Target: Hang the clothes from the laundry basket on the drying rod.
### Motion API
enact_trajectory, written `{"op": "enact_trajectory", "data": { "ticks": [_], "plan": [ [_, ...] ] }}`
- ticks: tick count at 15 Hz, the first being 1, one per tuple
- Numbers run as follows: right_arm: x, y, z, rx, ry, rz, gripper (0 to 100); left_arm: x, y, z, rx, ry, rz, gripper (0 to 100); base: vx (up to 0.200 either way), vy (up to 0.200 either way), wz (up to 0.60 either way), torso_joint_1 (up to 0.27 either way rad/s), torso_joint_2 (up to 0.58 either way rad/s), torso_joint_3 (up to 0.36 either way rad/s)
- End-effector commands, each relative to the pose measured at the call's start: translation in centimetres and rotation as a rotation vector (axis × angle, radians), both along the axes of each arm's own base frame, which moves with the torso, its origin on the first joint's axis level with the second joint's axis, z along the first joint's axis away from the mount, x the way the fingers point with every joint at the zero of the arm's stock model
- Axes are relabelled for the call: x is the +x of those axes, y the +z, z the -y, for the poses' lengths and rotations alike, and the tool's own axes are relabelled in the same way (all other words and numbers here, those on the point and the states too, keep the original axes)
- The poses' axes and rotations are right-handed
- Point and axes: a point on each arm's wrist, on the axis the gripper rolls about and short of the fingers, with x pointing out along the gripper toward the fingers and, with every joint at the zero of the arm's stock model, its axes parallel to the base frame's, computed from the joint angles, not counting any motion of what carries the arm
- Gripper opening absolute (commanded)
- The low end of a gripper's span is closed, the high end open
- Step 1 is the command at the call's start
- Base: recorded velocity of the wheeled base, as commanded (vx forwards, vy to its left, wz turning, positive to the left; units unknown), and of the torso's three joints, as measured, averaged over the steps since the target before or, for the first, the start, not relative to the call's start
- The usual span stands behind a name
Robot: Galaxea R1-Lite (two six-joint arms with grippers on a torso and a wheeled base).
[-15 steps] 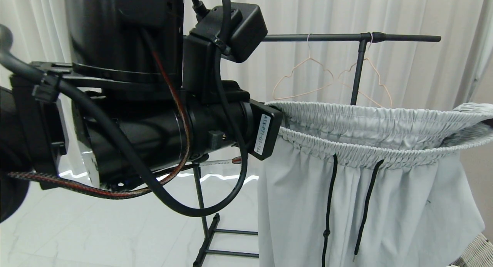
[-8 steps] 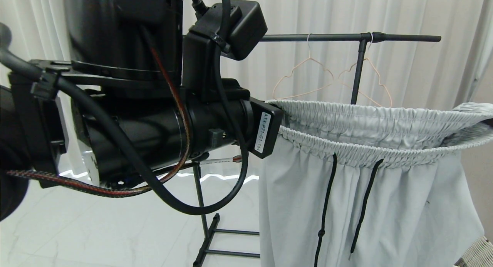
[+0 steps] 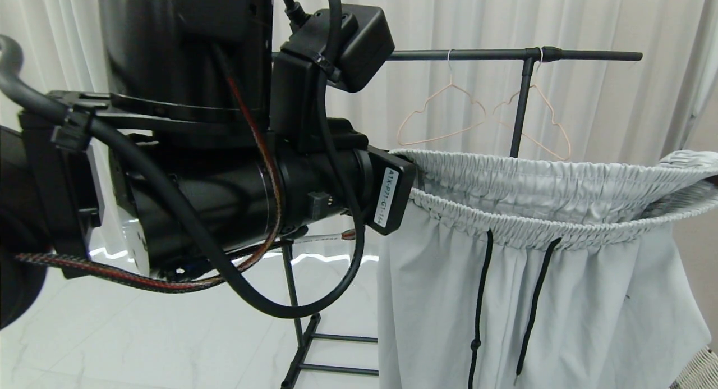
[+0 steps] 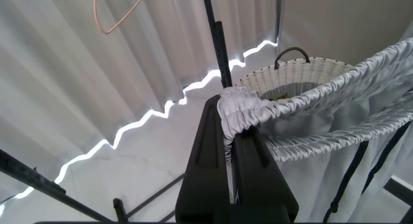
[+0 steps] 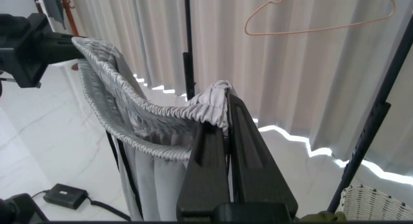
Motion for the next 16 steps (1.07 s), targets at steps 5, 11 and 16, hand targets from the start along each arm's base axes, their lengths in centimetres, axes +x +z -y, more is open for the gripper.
{"op": "enact_trajectory", "data": {
  "ticks": [5, 11, 16],
  "plan": [
    [0.2, 0.0, 0.0, -0.001, 0.001, -0.005, 0, 0.2, -0.1, 0.3, 0.004, -0.001, -0.003, 0, 0.0, 0.0, 0.0, 0.0, 0.0, 0.0],
    [0.0, -0.2, 0.0, -0.002, 0.001, -0.008, 100, 0.6, 0.2, 0.0, -0.002, 0.014, 0.006, 0, 0.0, 0.0, 0.0, 0.0, 0.0, 0.0],
    [-1.7, -0.4, 0.3, -0.002, 0.055, -0.005, 100, 2.2, 0.2, -1.6, 0.015, 0.178, 0.026, 0, 0.0, 0.0, 0.0, 0.0, 0.0, 0.0]
  ]
}}
